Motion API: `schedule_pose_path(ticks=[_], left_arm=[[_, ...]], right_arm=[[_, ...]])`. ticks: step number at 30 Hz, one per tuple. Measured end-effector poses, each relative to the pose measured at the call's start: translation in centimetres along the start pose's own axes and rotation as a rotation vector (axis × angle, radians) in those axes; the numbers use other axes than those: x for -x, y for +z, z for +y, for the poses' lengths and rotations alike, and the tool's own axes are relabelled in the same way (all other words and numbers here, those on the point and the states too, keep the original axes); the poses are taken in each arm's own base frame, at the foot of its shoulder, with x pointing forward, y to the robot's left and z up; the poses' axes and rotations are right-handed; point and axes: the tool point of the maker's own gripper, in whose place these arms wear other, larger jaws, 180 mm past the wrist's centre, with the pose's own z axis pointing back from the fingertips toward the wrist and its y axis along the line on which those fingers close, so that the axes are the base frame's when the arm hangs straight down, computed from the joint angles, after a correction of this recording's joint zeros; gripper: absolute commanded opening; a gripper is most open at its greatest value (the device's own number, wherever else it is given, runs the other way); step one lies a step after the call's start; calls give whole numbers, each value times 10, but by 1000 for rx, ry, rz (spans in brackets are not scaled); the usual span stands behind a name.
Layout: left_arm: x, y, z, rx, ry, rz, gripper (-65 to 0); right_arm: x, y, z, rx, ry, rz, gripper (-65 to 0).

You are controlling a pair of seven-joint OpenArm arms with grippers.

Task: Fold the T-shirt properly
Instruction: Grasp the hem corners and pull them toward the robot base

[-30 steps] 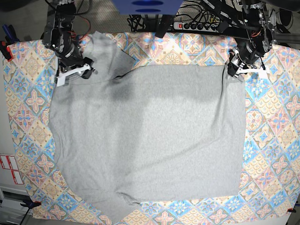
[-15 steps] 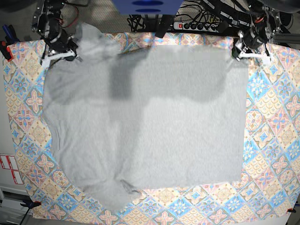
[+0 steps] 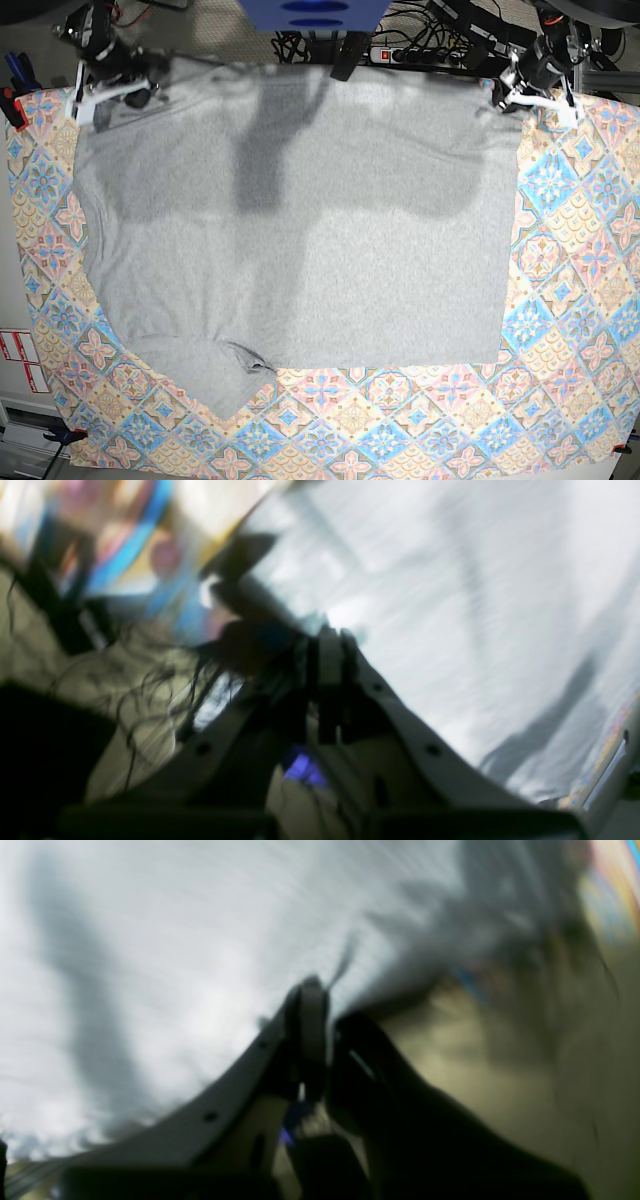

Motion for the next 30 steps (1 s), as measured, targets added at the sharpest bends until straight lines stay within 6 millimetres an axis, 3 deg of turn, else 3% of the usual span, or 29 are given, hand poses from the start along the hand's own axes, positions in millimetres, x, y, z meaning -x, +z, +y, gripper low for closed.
schedule_pose_path(ticks=[5,9,11,17,20,25,27,30], left_arm=[[-36,-7,-37,85,-28,-86,-650],[-63,-14,-62,140,-41,-143,-650],[-76,-15,-73,161,-48,-171,-650],[-116,-27,-107,212,-77,-247,-650],[-131,-43,-108,192,-64,-251,-650],[-141,-67,-107,178,-13,-232,-650],[-142,-75,-104,160,-1,-220,-650],[-149,-79,-109,165,6,-223,-629]], right_arm=[[-34,-10,22,-32,28,-64,-650],[-107,-23,71,-165,45,-245,-650],[-126,-25,82,-191,44,-288,-650],[-138,-60,79,-183,-35,-255,-650],[-148,-76,82,-205,-81,-255,-649],[-140,-102,75,-189,-145,-190,-646],[-139,-111,75,-189,-168,-174,-622],[-142,-116,77,-195,-180,-172,-537]])
